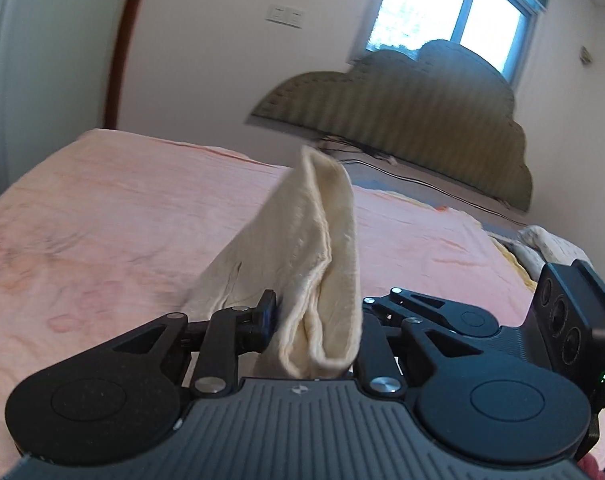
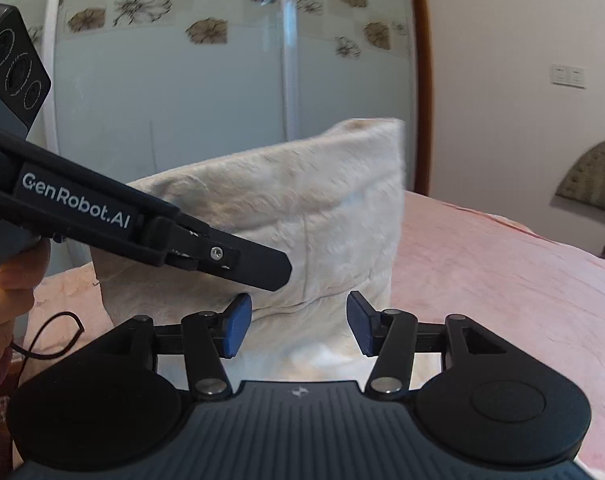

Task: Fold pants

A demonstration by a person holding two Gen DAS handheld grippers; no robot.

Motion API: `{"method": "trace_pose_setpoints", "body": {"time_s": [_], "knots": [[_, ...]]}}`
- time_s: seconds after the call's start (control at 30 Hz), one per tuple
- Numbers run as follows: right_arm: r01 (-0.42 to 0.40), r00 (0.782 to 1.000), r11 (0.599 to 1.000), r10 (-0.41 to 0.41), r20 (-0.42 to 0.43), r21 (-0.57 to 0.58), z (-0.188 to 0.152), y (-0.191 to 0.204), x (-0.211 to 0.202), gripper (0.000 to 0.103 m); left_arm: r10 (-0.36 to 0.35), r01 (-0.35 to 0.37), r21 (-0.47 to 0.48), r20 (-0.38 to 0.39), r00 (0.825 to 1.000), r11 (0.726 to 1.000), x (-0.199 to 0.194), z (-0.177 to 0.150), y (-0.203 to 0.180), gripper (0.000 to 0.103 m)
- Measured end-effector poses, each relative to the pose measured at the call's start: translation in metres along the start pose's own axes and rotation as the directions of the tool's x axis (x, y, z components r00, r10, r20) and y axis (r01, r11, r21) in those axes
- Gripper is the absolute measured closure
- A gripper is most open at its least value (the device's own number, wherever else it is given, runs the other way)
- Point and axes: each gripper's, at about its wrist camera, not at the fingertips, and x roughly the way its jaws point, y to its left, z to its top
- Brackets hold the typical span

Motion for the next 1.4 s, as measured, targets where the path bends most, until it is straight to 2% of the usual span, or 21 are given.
{"method": "trace_pose_setpoints", "body": {"time_s": [0.13, 0.33, 0.6, 0.73, 1.03, 1.2, 1.23, 1.33, 1.4], "knots": [[0.047, 0.999, 0.997, -0.048, 0.025, 0.064, -0.019, -0.025, -0.030, 0.051, -0.055, 0.056, 0.041, -0.044, 0.998, 0.998, 0.028, -0.010, -0.044, 0.079], [0.136, 0.991, 0.985, -0.137, -0.002, 0.104, -0.048, -0.054, -0.063, 0.051, -0.107, 0.116, 0.121, -0.079, 0.991, 0.986, 0.066, -0.033, -0.101, 0.076], [0.255, 0.966, 0.965, -0.253, -0.050, 0.058, -0.060, -0.079, -0.096, 0.051, -0.176, 0.193, 0.172, -0.106, 0.979, 0.966, 0.102, -0.057, -0.157, 0.074], [0.293, 0.954, 0.954, -0.288, -0.084, 0.061, -0.070, -0.089, -0.104, 0.051, -0.178, 0.199, 0.190, -0.125, 0.976, 0.961, 0.119, -0.072, -0.175, 0.073], [0.326, 0.943, 0.938, -0.314, -0.112, 0.117, -0.091, -0.103, -0.108, 0.051, -0.180, 0.210, 0.208, -0.153, 0.972, 0.955, 0.134, -0.088, -0.183, 0.071], [0.345, 0.933, 0.925, -0.319, -0.167, 0.160, -0.102, -0.104, -0.110, 0.049, -0.208, 0.243, 0.118, -0.247, 0.946, 0.963, 0.153, -0.092, -0.171, 0.070], [0.356, 0.929, 0.919, -0.327, -0.175, 0.170, -0.105, -0.102, -0.112, 0.046, -0.218, 0.252, 0.099, -0.268, 0.938, 0.963, 0.157, -0.093, -0.167, 0.070], [0.417, 0.902, 0.892, -0.383, -0.200, 0.172, -0.115, -0.093, -0.119, 0.037, -0.256, 0.277, 0.026, -0.311, 0.915, 0.960, 0.167, -0.093, -0.154, 0.069], [0.497, 0.860, 0.856, -0.464, -0.213, 0.144, -0.118, -0.085, -0.121, 0.036, -0.277, 0.290, -0.010, -0.330, 0.903, 0.957, 0.172, -0.092, -0.147, 0.069]]}}
